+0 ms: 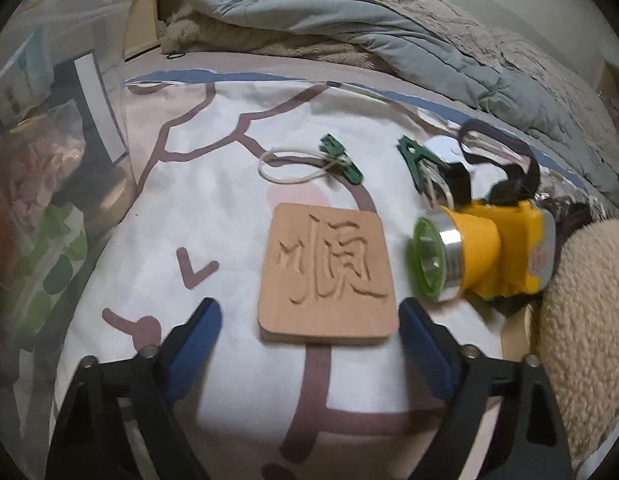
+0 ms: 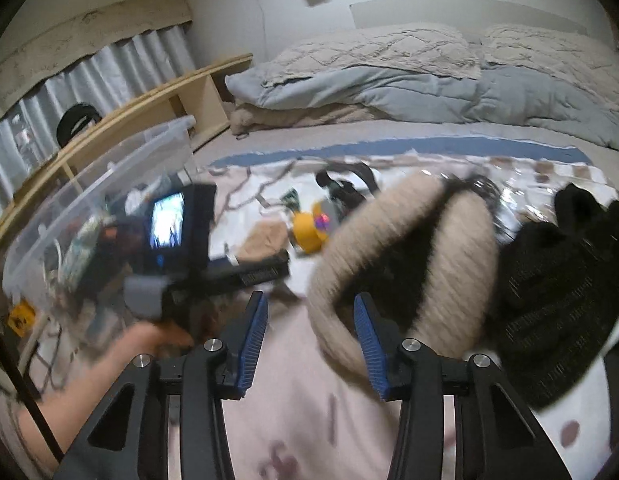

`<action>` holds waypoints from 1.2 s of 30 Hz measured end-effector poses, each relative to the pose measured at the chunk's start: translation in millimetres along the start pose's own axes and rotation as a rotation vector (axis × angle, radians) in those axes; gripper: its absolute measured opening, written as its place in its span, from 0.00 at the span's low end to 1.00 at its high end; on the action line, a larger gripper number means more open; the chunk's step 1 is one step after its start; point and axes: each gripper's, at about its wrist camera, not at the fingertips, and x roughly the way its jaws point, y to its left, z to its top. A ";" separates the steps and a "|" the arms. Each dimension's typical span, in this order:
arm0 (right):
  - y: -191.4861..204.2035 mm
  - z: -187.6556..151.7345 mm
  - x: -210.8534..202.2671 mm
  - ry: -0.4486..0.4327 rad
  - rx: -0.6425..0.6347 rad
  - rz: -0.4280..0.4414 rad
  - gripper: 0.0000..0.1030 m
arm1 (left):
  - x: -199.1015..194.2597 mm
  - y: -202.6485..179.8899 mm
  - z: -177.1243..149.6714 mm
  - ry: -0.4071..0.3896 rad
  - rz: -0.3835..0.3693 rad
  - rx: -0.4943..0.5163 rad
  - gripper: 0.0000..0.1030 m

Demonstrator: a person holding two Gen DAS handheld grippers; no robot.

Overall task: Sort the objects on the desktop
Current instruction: 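Grasp the carved wooden tile with the left tool while the right tool grasps the headlamp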

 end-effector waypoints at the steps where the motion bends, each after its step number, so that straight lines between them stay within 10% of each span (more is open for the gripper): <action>1: 2.7 6.4 6.3 -0.002 0.011 0.000 0.44 | 0.5 0.1 0.3 0.001 -0.007 -0.002 0.79; 4: 4.5 25.1 26.5 -0.002 0.041 -0.011 0.44 | -4.3 -1.2 -1.3 -0.017 -0.040 0.019 0.62; 21: 27.8 75.2 96.6 0.000 -0.095 -0.226 0.62 | -42.1 33.5 -36.1 0.065 -0.099 0.111 0.62; 33: 12.7 76.3 154.9 0.197 -0.181 -0.334 0.62 | -44.9 35.8 -44.0 0.064 -0.104 0.104 0.62; 36: 13.9 71.4 152.6 0.192 -0.201 -0.301 0.36 | -42.7 36.2 -42.4 0.064 -0.125 0.093 0.72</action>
